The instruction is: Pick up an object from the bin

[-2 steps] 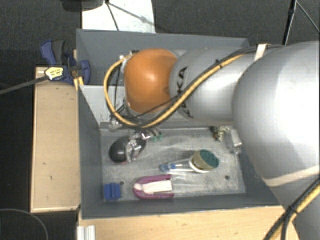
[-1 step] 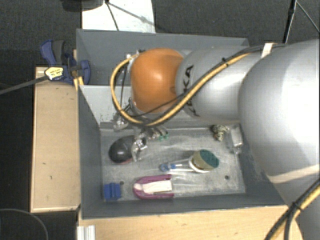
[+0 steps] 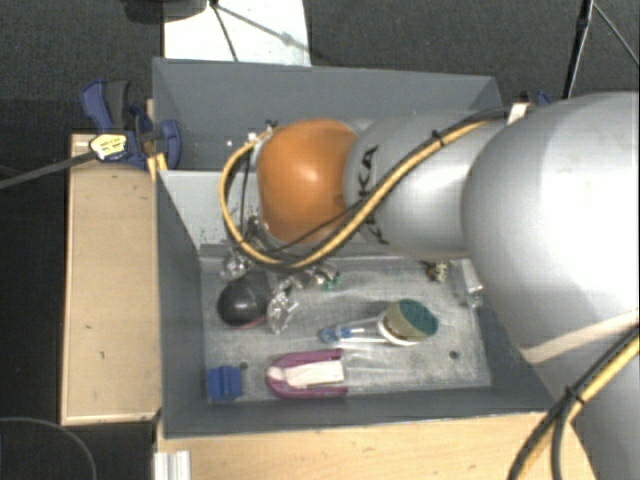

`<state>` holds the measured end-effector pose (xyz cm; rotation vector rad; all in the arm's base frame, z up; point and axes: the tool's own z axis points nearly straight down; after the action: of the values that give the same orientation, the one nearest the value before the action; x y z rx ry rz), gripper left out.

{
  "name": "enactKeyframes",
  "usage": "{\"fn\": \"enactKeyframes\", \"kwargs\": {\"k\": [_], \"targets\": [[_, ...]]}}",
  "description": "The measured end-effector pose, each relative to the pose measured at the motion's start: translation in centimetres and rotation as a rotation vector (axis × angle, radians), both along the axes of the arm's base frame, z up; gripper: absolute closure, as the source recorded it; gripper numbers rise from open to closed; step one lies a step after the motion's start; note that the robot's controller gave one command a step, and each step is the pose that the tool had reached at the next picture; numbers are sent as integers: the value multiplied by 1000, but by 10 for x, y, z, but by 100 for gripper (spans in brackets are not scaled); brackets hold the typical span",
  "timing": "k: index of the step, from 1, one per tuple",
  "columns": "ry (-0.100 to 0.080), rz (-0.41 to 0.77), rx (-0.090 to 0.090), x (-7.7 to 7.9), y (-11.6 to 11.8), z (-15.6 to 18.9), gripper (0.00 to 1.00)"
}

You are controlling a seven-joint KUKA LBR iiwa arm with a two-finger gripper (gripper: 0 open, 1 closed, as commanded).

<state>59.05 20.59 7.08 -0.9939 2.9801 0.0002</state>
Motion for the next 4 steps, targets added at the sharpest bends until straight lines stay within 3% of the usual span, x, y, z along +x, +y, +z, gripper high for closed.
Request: {"fn": "enactKeyframes", "kwargs": {"k": [1,2,4], "targets": [[-1,-7,2,1,1,1,0],[-1,-10,3,1,1,2,100],[-5,-19,4,2,2,18,100]]}}
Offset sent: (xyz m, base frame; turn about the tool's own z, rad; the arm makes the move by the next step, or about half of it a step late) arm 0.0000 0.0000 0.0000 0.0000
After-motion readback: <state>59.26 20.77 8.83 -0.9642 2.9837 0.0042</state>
